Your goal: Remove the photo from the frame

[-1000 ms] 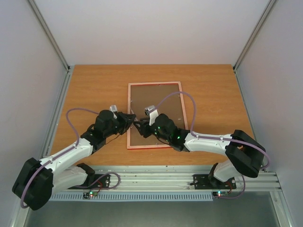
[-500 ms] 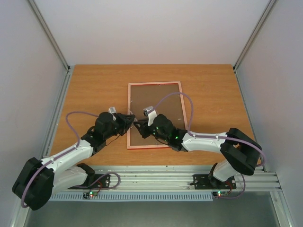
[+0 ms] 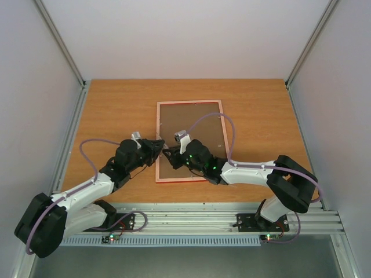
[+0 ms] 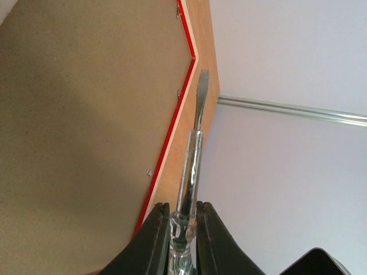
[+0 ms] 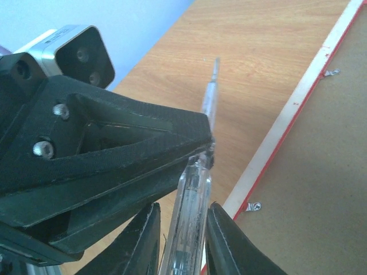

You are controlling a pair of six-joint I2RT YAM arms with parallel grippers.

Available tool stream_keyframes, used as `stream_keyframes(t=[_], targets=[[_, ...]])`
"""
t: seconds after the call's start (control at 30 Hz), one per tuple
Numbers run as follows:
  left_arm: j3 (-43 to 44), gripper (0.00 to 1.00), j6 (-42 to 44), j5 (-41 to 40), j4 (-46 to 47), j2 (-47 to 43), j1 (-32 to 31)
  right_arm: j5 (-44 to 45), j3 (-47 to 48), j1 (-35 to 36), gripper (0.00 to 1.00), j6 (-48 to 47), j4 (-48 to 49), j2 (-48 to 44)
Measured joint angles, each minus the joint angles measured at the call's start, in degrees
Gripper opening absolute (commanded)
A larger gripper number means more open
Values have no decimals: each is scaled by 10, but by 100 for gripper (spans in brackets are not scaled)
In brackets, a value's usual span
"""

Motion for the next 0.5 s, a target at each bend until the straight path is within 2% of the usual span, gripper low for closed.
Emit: stream_keyframes(t=[0.23,0.33,0.5], targets=[[-6,2,-2,-2,7,0,0,10,0,-1,7,-2,-15,0],[-13,11,-2,-2,9,0,0,8,0,-1,1,-10,-27,-1],[-24,32,2,-6,2,-12,-3,-13,7,-6,1,-30,-64,-11]])
